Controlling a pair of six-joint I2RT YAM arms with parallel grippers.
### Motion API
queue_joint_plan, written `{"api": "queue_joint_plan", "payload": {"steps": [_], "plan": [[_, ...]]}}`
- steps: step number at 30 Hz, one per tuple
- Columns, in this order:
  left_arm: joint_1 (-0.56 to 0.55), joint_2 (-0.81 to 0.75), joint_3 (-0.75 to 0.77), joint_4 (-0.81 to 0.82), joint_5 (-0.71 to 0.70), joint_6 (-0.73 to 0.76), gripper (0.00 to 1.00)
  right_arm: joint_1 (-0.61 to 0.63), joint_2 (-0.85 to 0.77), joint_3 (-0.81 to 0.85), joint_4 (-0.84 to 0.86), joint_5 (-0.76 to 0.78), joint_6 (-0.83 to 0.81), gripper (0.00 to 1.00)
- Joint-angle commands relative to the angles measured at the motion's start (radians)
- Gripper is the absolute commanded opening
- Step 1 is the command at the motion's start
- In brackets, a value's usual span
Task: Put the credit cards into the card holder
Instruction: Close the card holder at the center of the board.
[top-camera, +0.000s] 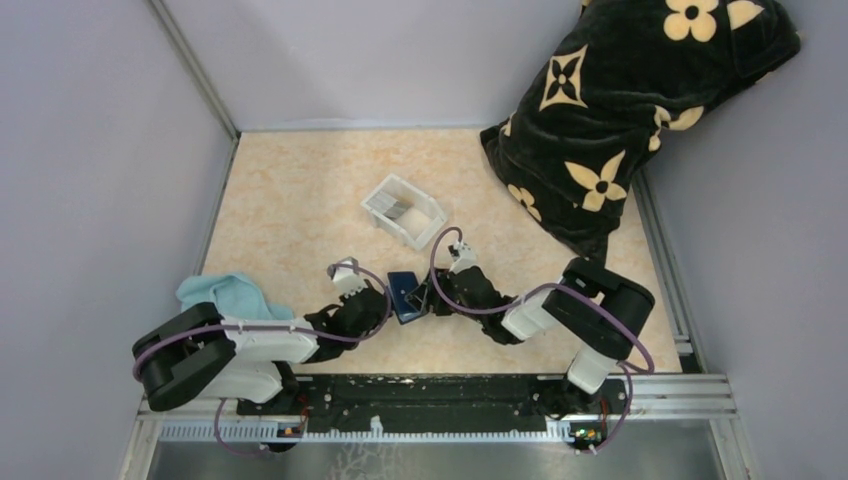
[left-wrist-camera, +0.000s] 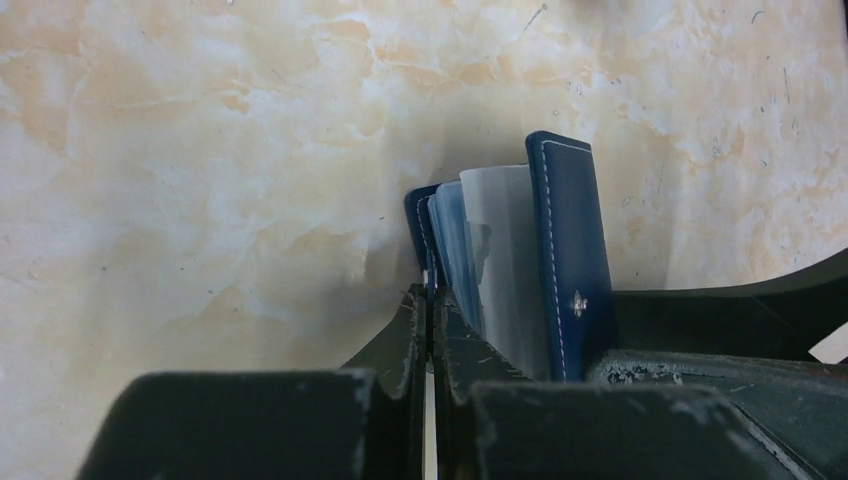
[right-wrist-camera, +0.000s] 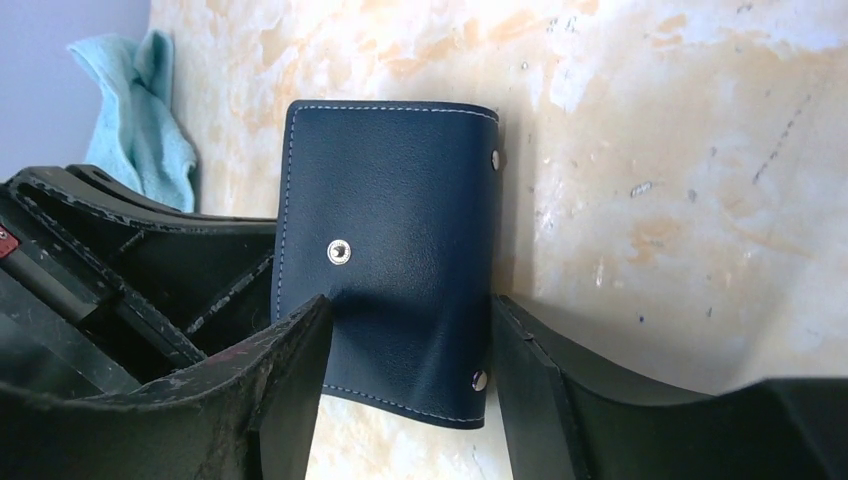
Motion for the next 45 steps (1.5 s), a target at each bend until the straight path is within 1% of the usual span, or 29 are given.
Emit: {"api": "queue_joint_plan", "payload": {"steps": [1, 6, 11, 14, 16, 18, 20, 22, 24, 26, 29, 36, 39, 45], "plan": [[0.020, 0.049, -0.049, -0.052, 0.079, 0.038, 0.00, -0.015, 0.094, -0.021, 0.036, -0.066, 0.033, 0.60], [0.044, 0.065, -0.068, 0.004, 0.120, 0.058, 0.00, -0.020, 0.173, -0.026, 0.138, -0.128, 0.070, 0.61], [0.083, 0.087, -0.092, 0.075, 0.174, 0.083, 0.00, -0.019, 0.265, -0.046, 0.301, -0.201, 0.138, 0.60], [0.091, 0.106, -0.087, 0.091, 0.193, 0.094, 0.00, -0.020, 0.273, -0.059, 0.349, -0.204, 0.153, 0.56], [0.093, 0.113, -0.082, 0.092, 0.200, 0.098, 0.00, -0.020, 0.256, -0.069, 0.354, -0.191, 0.153, 0.45], [0.093, 0.111, -0.079, 0.088, 0.204, 0.099, 0.00, -0.020, 0.231, -0.077, 0.352, -0.175, 0.148, 0.30], [0.093, 0.097, -0.075, 0.075, 0.202, 0.096, 0.00, -0.023, 0.207, -0.086, 0.357, -0.164, 0.149, 0.19], [0.093, 0.072, -0.076, 0.056, 0.196, 0.093, 0.00, -0.032, 0.184, -0.094, 0.365, -0.161, 0.155, 0.06], [0.093, 0.038, -0.089, 0.059, 0.195, 0.098, 0.00, -0.043, 0.162, -0.101, 0.372, -0.168, 0.164, 0.01], [0.094, 0.003, -0.108, 0.072, 0.196, 0.109, 0.00, -0.052, 0.142, -0.112, 0.387, -0.182, 0.176, 0.00], [0.093, -0.034, -0.113, 0.036, 0.183, 0.106, 0.00, -0.062, 0.110, -0.121, 0.396, -0.202, 0.190, 0.00], [0.094, -0.070, -0.116, -0.017, 0.183, 0.096, 0.02, -0.065, 0.015, -0.133, 0.354, -0.216, 0.194, 0.00], [0.094, -0.066, -0.114, -0.032, 0.186, 0.088, 0.06, -0.068, -0.056, -0.134, 0.325, -0.220, 0.190, 0.00], [0.093, -0.059, -0.102, -0.065, 0.176, 0.081, 0.19, -0.073, -0.156, -0.127, 0.217, -0.213, 0.157, 0.00]]}}
